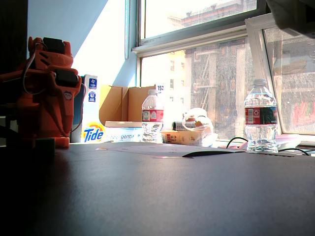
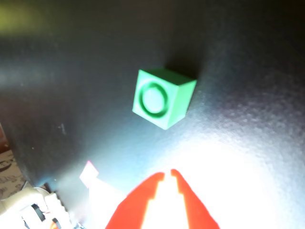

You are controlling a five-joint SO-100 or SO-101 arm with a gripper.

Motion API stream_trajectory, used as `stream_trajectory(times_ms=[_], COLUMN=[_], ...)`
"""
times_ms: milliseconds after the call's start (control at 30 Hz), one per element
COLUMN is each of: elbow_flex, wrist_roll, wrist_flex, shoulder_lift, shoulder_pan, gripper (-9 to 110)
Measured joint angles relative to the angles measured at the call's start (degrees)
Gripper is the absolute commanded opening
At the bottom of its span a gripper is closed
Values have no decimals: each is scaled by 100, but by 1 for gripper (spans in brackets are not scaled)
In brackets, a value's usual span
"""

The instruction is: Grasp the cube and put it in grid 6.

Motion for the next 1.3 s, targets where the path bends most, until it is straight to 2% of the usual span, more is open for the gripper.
stream_trajectory(times_ms=[133,700,733,800,933,1100,1300], elbow_flex=[220,246,246,246,202,-1406,-5221], wrist_roll=[-105,-264,-264,-264,-264,281,1529], wrist_flex=[-246,-272,-272,-290,-562,-615,870], shoulder_lift=[0,0,0,0,-193,-1881,-4790], shoulder_pan=[-343,-571,-580,-580,-510,-519,-114], gripper=[6,7,10,26,37,37,41])
